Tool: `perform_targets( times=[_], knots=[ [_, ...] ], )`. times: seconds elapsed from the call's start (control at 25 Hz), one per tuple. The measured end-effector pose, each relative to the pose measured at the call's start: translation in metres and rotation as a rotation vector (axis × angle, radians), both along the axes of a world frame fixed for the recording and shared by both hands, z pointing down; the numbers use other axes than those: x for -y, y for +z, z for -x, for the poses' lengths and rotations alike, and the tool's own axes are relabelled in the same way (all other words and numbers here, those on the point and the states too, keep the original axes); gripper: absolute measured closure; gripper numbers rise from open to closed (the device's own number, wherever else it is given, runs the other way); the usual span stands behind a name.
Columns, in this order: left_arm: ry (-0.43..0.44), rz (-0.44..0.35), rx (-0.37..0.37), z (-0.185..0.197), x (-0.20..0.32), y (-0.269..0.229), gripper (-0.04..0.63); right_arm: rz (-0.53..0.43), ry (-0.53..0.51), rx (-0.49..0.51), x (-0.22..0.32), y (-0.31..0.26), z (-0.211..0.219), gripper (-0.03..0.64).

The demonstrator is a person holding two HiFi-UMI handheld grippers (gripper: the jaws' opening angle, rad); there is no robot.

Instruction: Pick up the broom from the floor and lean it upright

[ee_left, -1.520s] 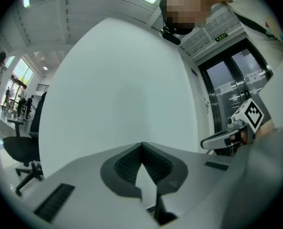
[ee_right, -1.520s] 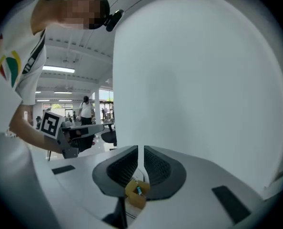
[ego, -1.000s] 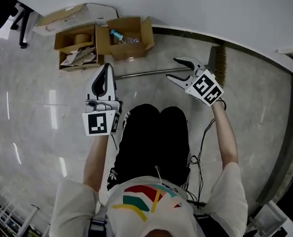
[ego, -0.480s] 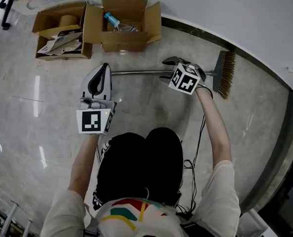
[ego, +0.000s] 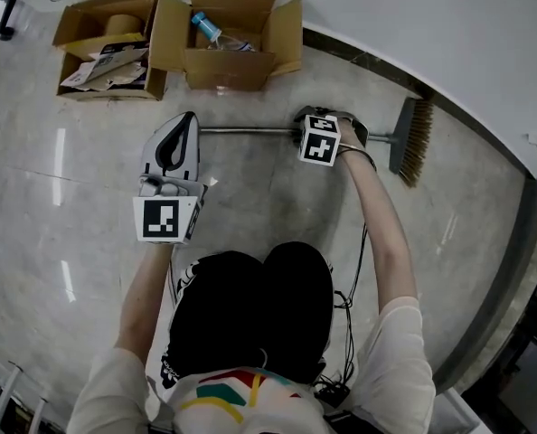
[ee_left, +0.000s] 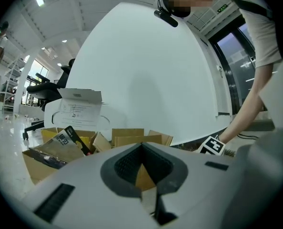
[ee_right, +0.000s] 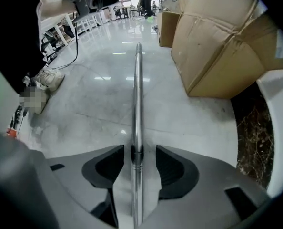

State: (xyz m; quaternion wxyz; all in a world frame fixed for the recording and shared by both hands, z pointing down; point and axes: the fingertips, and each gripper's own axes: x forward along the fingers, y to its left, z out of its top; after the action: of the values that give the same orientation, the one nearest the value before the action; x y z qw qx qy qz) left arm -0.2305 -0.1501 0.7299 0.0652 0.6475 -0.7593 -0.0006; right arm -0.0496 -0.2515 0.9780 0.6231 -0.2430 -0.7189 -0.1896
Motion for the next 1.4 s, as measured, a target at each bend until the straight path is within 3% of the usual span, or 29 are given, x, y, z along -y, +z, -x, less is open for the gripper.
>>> perform_targets(
  times=[0.28,0.44,0.6,0.76,0.96,1.04,1.24,1.4],
  knots=[
    [0.005,-0.001,-0.001,-0.001,-0.004,0.008,0.551,0.015,-0.014,-0.056,0.002,0.005,0.001,0.401],
    [0.005,0.013,0.008,-0.005,-0.009,0.014,0.551,0.016,-0.01,-0.066,0.001,0.004,0.001,0.439],
    [-0.007,-0.034,0.005,-0.007,-0.009,0.004,0.55,-0.034,-0.003,-0.085,0.001,0.006,0.001,0.537],
    [-0.012,-0.024,0.023,-0.004,-0.013,-0.004,0.551,-0.044,0.022,-0.058,0.001,0.0,-0.001,0.537],
    [-0.05,-0.042,0.046,0.008,-0.017,-0.038,0.55,-0.028,0.078,0.047,-0.003,-0.044,0.0,0.537],
    [-0.053,-0.025,0.074,0.011,-0.019,-0.052,0.551,-0.024,0.122,0.106,0.001,-0.071,0.001,0.537],
    [-0.062,-0.07,0.102,0.019,-0.014,-0.109,0.551,-0.016,0.248,0.271,0.019,-0.147,0.009,0.537],
    [-0.016,-0.186,0.142,0.015,0.019,-0.171,0.551,-0.081,0.4,0.467,0.067,-0.229,0.009,0.537]
  ],
)
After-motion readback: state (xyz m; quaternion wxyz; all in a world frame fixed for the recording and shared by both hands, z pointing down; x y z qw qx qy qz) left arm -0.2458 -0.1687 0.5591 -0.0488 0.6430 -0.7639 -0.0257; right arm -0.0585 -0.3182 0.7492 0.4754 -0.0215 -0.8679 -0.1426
